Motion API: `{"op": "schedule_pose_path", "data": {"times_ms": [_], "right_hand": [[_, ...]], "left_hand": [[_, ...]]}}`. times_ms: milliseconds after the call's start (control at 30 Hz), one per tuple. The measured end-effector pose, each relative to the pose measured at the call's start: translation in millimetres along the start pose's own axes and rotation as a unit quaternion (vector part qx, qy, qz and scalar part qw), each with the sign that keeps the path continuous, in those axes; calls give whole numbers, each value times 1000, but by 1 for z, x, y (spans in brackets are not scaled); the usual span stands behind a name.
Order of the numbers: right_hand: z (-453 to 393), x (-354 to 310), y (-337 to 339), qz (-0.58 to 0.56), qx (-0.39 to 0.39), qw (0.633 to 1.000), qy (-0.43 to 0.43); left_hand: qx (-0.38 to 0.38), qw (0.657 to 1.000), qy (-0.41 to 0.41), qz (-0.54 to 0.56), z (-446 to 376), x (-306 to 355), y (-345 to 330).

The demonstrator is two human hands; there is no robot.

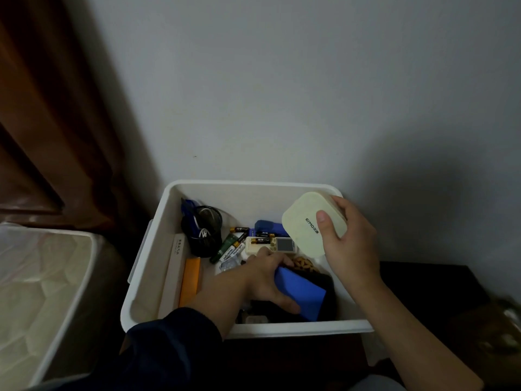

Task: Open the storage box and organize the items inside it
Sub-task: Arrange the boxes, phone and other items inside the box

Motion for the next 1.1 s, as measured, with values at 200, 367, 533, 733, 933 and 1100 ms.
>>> {"op": "schedule_pose_path", "data": {"times_ms": [200, 367, 533, 733, 933, 1100], "right_hand": [[-1, -1, 2, -21, 15, 1000, 12], [-1, -1, 4, -27, 21, 999, 12], [-2, 0, 6, -78, 32, 996, -5], [-5, 15, 18, -220, 84, 966, -109], [-9, 11, 2, -176, -22, 973, -145], [3, 7, -45, 61, -303, 948, -78]], "left_hand": [[-5, 999, 37, -9, 2, -1, 6], [-22, 992, 17, 120, 7, 7, 11], [-8, 994, 6, 108, 16, 14, 15], [44, 944, 10, 326, 65, -11, 42], [231, 804, 40, 546, 130, -57, 76], [285, 741, 51, 606, 162, -76, 68]]}}
Point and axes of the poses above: each hand's wrist, its own z-axis away from the middle knuckle, its own y-axis out of the back of the hand, x = y × z, the point moved 7 cm from there along -z, towards the middle knuckle, and after that the axes turned 12 degrees about -z, right-handed, at the moved point
